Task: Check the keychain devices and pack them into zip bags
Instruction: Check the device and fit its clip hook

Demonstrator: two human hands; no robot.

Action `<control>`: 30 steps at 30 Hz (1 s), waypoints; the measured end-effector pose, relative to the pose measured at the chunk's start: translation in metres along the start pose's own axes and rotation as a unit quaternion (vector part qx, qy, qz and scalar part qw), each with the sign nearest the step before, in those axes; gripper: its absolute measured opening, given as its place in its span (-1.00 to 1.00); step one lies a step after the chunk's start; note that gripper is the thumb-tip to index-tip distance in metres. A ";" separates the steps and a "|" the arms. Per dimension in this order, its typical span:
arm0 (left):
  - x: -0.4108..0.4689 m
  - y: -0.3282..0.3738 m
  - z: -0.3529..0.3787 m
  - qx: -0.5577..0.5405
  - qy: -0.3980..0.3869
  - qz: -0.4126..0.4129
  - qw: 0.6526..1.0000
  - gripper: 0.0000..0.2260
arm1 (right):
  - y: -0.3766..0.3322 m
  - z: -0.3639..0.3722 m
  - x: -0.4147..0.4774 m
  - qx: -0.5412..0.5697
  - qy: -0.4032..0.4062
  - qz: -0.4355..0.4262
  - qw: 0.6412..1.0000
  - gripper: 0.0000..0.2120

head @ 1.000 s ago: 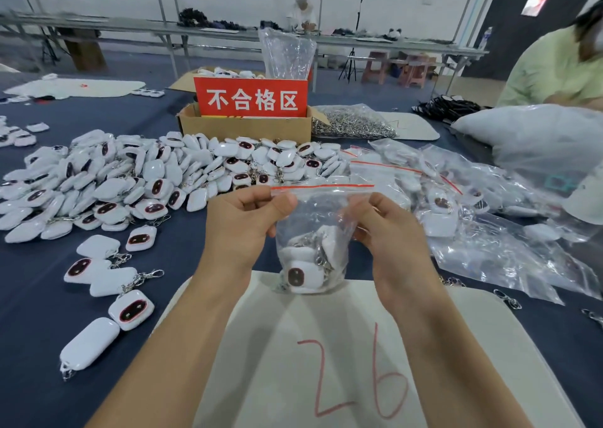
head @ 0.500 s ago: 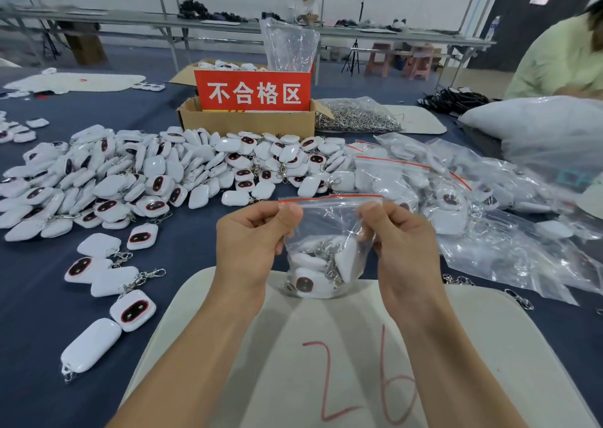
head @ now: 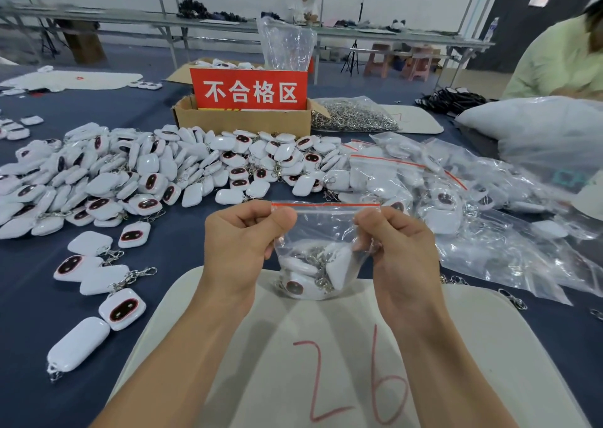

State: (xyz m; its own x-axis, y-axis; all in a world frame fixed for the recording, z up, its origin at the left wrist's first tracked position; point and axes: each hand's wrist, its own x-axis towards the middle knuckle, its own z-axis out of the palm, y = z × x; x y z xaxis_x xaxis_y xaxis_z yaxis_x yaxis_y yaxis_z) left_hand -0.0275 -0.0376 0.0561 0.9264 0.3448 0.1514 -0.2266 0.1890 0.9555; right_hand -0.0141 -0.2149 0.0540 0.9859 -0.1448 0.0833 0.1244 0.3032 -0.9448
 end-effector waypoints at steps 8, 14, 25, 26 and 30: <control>-0.006 0.001 0.004 0.019 0.015 -0.018 1.000 -0.74 | 0.003 0.001 -0.003 0.015 0.007 -0.020 1.000 -0.79; -0.009 0.006 0.005 0.025 -0.023 -0.028 0.999 -0.88 | 0.004 0.003 -0.003 0.009 -0.011 -0.015 1.000 -0.70; -0.016 0.010 0.012 0.073 -0.052 -0.031 0.996 -0.77 | 0.004 0.015 -0.013 -0.090 -0.071 -0.058 0.992 -0.92; -0.016 0.011 0.012 0.070 -0.053 -0.035 0.996 -0.76 | 0.004 0.015 -0.013 -0.090 -0.071 -0.058 0.992 -0.90; -0.016 0.011 0.013 0.059 -0.060 -0.044 0.995 -0.71 | 0.005 0.016 -0.013 -0.091 -0.073 -0.057 0.992 -0.78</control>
State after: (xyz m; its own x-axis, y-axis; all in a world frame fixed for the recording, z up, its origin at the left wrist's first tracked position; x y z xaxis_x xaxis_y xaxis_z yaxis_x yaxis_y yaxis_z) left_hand -0.0406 -0.0533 0.0676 0.9719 0.2180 0.0890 -0.1133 0.1013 0.9884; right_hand -0.0245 -0.1964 0.0535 0.9739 -0.0274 0.2252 0.2269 0.1153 -0.9671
